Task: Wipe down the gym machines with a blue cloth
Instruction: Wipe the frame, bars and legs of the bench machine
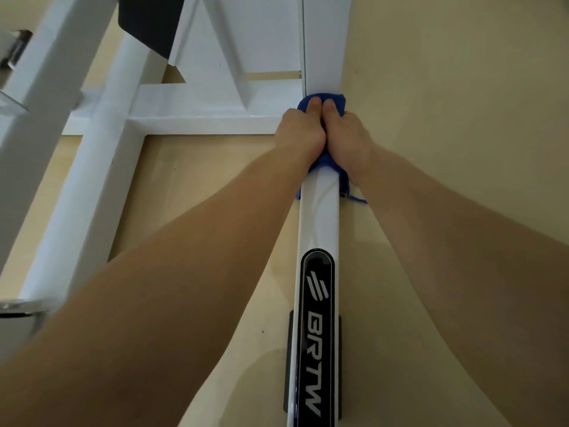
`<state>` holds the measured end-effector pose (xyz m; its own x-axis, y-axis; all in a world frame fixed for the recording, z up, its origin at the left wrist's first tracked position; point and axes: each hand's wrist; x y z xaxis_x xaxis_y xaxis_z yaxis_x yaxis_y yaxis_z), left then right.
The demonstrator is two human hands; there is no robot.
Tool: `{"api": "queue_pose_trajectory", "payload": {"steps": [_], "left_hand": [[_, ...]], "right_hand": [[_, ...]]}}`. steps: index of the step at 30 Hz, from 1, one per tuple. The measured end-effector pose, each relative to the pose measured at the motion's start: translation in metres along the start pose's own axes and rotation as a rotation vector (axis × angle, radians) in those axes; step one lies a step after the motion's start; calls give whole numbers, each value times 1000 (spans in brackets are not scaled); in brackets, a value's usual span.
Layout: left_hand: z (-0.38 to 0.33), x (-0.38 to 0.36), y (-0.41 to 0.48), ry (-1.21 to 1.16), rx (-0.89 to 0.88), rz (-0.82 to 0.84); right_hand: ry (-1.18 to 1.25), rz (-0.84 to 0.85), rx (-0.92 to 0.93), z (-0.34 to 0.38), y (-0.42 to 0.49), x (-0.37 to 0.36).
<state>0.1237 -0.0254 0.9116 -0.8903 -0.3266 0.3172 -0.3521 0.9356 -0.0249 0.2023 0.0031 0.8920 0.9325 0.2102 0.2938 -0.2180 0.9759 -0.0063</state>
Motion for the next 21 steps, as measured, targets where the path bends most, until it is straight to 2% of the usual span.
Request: {"api": "queue_pose_trajectory", "payload": {"steps": [8, 15, 21], "left_hand": [[15, -3, 10, 61, -12, 104], [72, -13, -16, 124, -80, 175], [133, -7, -53, 157, -9, 278]], "right_hand": [[-173, -92, 14, -15, 15, -8], [-23, -21, 61, -65, -27, -21], [-19, 81, -15, -108, -77, -39]]}}
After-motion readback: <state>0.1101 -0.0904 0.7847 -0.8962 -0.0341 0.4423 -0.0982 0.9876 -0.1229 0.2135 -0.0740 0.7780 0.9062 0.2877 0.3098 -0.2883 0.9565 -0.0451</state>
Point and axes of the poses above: each hand's wrist, its own y-axis towards the middle knuckle, its own x-axis out of the back of the hand, z = x × y, and after that the axes turned 5 degrees about z, right-handed
